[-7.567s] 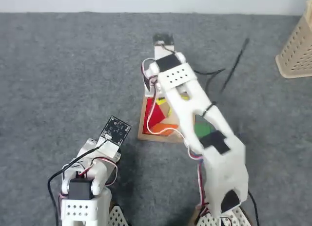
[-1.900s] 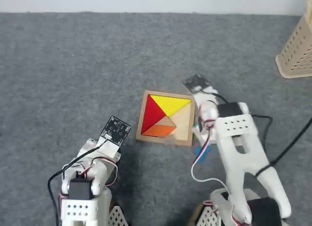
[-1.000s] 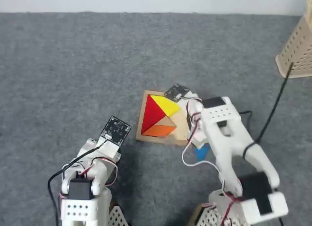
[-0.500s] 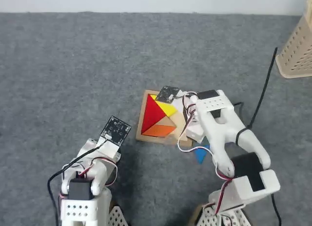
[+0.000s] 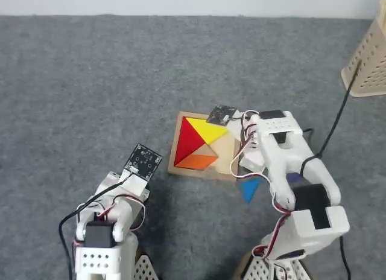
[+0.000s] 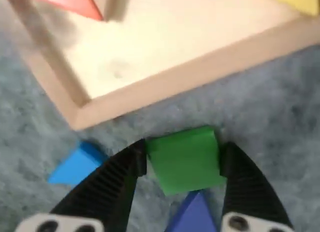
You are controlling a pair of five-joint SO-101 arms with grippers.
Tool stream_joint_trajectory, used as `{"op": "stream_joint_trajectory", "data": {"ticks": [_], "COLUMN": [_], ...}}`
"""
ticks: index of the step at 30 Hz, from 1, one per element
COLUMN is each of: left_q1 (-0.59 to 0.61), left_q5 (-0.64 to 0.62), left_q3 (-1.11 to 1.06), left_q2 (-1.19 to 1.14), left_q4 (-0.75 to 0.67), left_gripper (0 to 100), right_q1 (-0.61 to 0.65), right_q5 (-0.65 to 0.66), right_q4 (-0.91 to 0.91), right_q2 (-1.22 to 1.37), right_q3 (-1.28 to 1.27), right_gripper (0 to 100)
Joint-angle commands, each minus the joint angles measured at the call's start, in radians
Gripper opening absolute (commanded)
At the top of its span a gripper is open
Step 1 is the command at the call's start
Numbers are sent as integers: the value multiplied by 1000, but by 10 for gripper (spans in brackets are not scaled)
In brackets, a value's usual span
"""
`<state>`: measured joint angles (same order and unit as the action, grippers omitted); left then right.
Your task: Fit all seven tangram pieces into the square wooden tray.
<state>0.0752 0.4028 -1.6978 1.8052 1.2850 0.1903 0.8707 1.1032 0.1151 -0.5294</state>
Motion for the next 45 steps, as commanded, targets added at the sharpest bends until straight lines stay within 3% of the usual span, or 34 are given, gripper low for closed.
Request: {"op": "stream_joint_trajectory", "data": {"ticks": [1,5,9,15,20,30,37,45], "left_q1": [5,5,5,5,5,5,5,5], "left_q5": [-8,-8,-8,-8,-8,-8,-8,-8], "left_q3": [13,13,13,13,13,13,13,13], "left_q2": [21,21,21,21,21,21,21,21], "left_q4": [0,0,0,0,0,0,0,0], "left_gripper": [122,122,122,122,122,122,122,122], "right_q1": [-30,-25,-21,70,194,288,318,308], "right_q5": [-89,-272,-436,-528,-589,-597,-601,-601], "right_q4": [-10,1,21,166,186,64,47,27], "right_q2": [-5,-7,-7,-7,-1,82,137,111], "right_q3": [31,97,192,361,422,427,428,428], "right_gripper": [150,39,11,9,9,20,150,200]}}
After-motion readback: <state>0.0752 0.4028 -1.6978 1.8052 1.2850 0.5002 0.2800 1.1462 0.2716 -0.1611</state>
